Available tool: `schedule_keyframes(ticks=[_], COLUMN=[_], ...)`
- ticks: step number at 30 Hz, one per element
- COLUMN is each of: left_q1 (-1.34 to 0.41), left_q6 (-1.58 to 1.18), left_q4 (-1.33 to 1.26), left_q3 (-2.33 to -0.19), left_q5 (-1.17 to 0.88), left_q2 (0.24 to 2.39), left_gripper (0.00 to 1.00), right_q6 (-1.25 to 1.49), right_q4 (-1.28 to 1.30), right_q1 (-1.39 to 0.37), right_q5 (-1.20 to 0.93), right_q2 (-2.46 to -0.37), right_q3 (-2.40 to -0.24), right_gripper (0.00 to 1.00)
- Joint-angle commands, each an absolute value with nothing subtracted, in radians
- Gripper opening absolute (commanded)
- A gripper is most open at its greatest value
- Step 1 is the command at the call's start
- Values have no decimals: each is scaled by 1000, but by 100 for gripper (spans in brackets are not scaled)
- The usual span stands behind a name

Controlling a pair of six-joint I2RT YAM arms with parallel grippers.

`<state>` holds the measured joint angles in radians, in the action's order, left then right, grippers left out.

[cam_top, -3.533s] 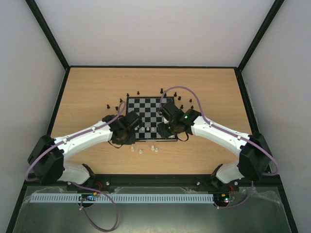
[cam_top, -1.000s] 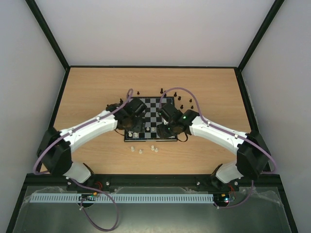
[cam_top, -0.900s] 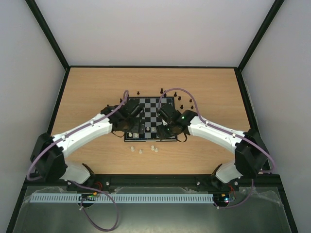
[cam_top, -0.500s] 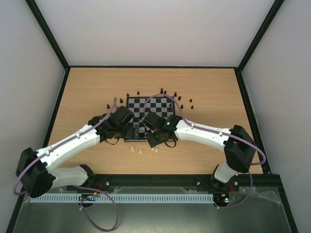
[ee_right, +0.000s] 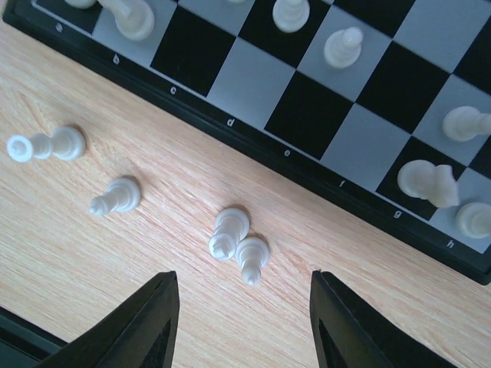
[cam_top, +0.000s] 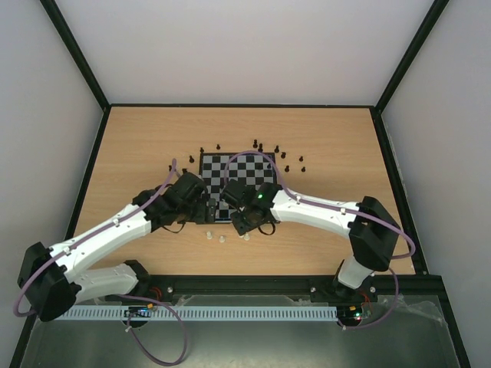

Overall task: Set up the chess pieces on the board
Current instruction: Pick up the chess piece at the center of the board.

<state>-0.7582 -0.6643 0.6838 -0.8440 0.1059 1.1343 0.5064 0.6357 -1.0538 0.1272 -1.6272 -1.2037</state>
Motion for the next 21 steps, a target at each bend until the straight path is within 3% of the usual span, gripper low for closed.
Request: schedule_keyframes(ticks=[1, 21], left_q1=[-759, -751], left_q6=[-689, -712], left_q4=[679, 693], left_q3=[-861, -870], left_q5=[124, 151], left_q2=[1099, 1011], left_gripper=[99, 99], right_q6=[527, 511], right_q4=[709, 697], right_q1=[-1074, -1089], right_q5=[127, 100], right_q2=[-1675, -1765], right_q3=[-1220, -1247], right_gripper=[48, 38])
